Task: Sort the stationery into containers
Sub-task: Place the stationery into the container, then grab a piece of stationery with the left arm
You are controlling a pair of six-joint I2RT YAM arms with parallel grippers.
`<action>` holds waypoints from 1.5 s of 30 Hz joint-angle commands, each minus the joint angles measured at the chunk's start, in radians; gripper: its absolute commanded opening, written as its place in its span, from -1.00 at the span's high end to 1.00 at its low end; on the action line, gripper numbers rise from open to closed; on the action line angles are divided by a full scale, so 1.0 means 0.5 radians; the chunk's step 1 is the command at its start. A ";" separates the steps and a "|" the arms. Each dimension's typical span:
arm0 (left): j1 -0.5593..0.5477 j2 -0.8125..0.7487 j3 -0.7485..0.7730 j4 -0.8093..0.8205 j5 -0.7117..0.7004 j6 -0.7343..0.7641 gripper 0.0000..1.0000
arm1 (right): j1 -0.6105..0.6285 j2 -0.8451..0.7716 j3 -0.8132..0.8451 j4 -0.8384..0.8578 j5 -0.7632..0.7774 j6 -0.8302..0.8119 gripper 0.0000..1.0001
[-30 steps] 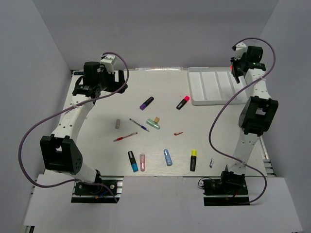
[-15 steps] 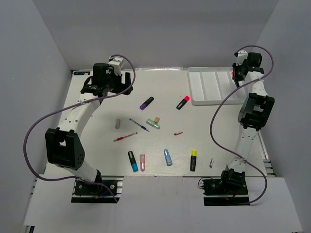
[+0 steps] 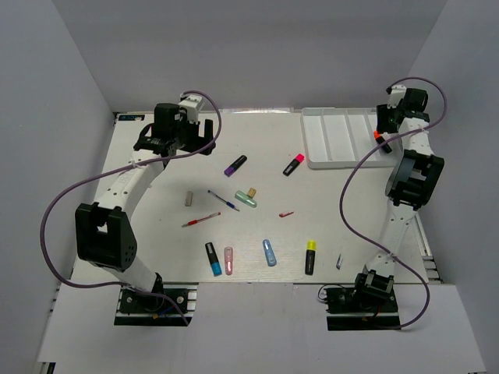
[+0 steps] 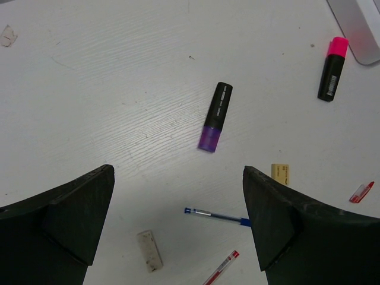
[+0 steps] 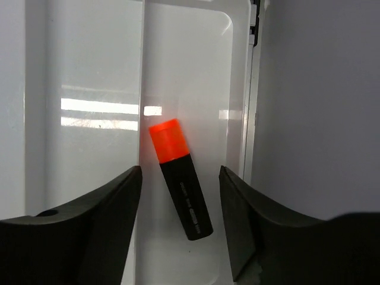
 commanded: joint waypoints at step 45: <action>-0.323 1.094 0.460 -0.221 -0.084 0.271 0.12 | 0.732 -2.019 -1.931 0.116 -0.949 -1.165 -0.18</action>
